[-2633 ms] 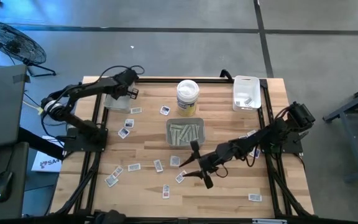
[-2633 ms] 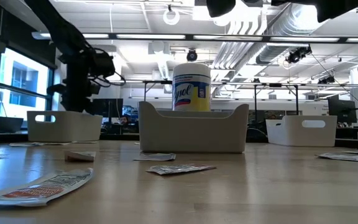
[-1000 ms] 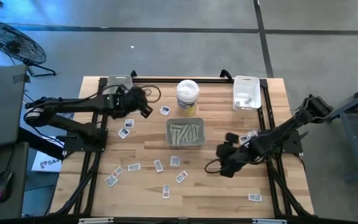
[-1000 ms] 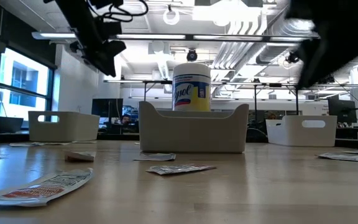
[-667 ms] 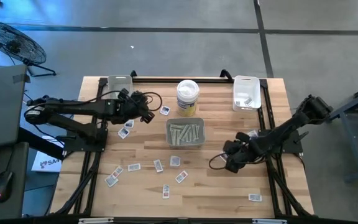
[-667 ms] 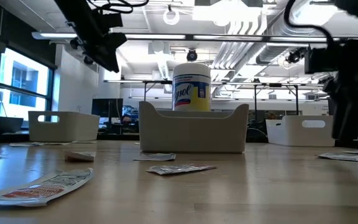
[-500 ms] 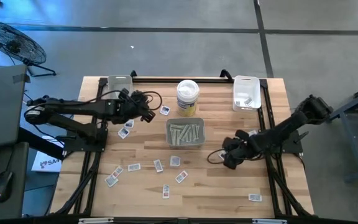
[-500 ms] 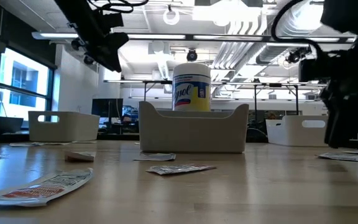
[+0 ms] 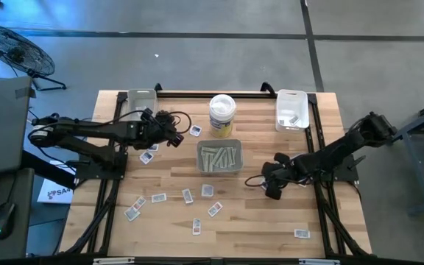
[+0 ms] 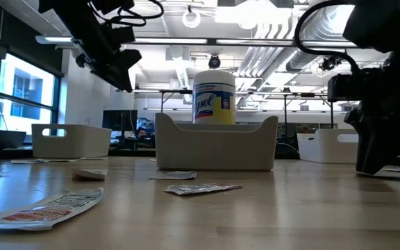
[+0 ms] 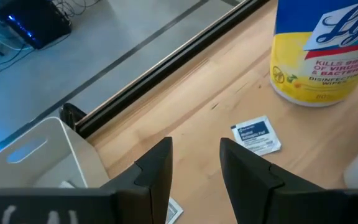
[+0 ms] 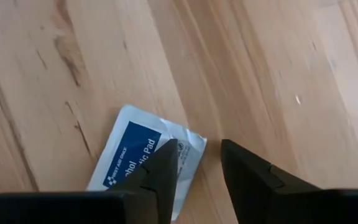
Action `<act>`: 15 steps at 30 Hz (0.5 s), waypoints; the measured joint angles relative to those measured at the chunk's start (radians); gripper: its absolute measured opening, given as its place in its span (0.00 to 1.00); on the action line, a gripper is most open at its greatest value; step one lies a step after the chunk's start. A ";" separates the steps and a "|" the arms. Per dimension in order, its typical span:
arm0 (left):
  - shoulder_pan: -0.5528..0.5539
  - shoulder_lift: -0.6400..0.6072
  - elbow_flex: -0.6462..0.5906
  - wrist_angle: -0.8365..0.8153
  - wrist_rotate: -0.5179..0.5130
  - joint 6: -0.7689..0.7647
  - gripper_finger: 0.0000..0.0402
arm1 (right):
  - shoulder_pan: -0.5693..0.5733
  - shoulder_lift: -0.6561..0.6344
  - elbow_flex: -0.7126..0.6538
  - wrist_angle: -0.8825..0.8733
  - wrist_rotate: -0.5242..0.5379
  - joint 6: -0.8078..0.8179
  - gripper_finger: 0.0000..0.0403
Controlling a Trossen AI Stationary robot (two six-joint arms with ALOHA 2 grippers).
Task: Pick & Place First Aid Supplies
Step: Put the alcohol pad into the top gray bin
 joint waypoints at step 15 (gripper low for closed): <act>-0.094 0.000 -0.010 0.200 0.027 0.068 0.33 | -0.004 0.003 -0.005 0.000 0.034 -0.023 0.01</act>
